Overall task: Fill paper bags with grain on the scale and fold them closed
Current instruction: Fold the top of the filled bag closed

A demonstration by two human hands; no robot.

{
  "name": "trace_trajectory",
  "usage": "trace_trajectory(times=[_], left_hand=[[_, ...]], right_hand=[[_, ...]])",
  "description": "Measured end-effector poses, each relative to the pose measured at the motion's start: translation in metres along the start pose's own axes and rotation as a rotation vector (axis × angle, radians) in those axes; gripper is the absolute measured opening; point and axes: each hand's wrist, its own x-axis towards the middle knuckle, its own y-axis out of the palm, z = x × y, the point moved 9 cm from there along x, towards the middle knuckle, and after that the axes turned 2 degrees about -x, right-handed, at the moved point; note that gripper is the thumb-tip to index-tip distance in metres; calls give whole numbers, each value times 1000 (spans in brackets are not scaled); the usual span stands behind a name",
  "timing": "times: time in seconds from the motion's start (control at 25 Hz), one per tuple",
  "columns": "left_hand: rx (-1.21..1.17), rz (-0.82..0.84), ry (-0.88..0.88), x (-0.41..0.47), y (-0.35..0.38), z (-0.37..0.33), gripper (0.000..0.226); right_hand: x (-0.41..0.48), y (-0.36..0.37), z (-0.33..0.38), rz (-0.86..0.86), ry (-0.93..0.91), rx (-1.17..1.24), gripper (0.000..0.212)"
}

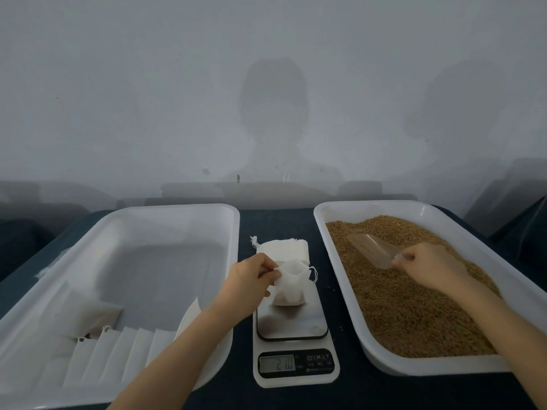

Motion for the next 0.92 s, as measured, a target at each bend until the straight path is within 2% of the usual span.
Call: trace_trajectory(times=[0.28, 0.4, 0.56, 0.68, 0.92], left_hand=[[-37, -9, 5, -1, -2, -3, 19], [-55, -15, -8, 0, -2, -2, 16], [-82, -16, -25, 2, -1, 0, 9], [-95, -14, -27, 2, -1, 0, 9], [-73, 3, -11, 1, -1, -1, 7]], right_hand=[[-22, -34, -9, -95, -83, 48, 20], [-40, -57, 10, -122, -218, 104, 21], [-63, -70, 50, -55, -381, 179, 23], [-65, -69, 77, -36, -447, 76, 25], [-66, -76, 111, -123, -520, -229, 30]])
